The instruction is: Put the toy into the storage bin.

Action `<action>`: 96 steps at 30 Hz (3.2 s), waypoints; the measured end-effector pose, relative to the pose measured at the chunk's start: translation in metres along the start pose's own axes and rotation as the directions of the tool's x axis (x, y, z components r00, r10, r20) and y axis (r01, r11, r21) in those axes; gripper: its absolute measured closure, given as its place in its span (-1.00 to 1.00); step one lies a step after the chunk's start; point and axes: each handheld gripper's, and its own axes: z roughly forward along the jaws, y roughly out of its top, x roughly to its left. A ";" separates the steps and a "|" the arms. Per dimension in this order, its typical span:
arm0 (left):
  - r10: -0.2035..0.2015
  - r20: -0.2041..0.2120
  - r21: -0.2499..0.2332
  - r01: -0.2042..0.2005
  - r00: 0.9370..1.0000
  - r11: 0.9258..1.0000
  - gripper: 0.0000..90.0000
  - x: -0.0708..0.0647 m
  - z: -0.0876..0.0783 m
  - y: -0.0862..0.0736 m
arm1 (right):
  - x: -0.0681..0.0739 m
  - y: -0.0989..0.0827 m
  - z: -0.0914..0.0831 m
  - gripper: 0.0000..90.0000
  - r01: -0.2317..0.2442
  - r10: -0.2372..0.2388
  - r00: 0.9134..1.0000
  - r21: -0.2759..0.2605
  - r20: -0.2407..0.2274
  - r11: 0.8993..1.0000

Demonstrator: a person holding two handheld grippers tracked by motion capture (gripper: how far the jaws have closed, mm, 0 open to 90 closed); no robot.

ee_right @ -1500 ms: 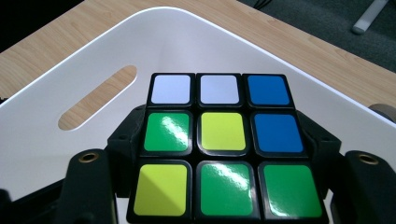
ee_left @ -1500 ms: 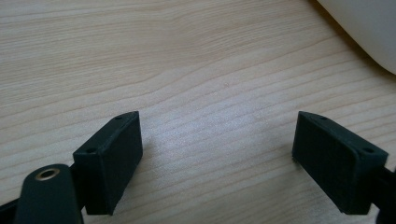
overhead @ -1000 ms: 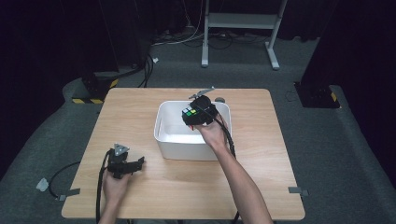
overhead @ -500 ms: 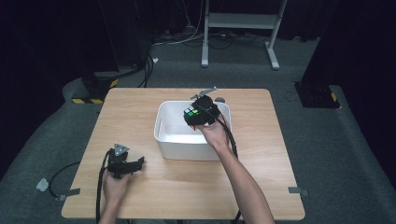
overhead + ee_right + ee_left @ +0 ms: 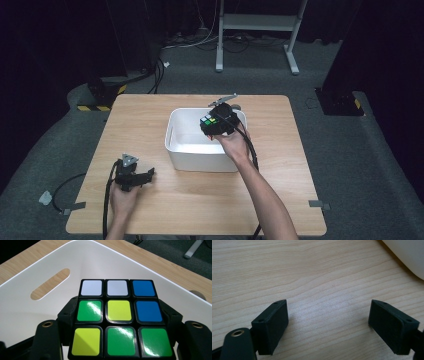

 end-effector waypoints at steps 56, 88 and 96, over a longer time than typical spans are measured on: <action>0.001 -0.001 -0.001 -0.001 1.000 1.000 -0.62 0.000 0.000 0.000 | -0.005 -0.039 -0.034 -0.25 -0.027 0.026 1.000 -0.056 -0.002 0.998; 0.003 -0.005 0.001 -0.003 1.000 1.000 -0.62 0.000 0.000 0.000 | -0.015 -0.076 -0.049 -0.25 -0.062 0.065 0.997 -0.076 0.037 0.995; 0.002 -0.005 0.001 -0.002 1.000 1.000 -0.62 0.000 0.000 0.000 | -0.014 -0.078 -0.048 -0.25 -0.054 0.057 0.998 -0.072 0.040 0.996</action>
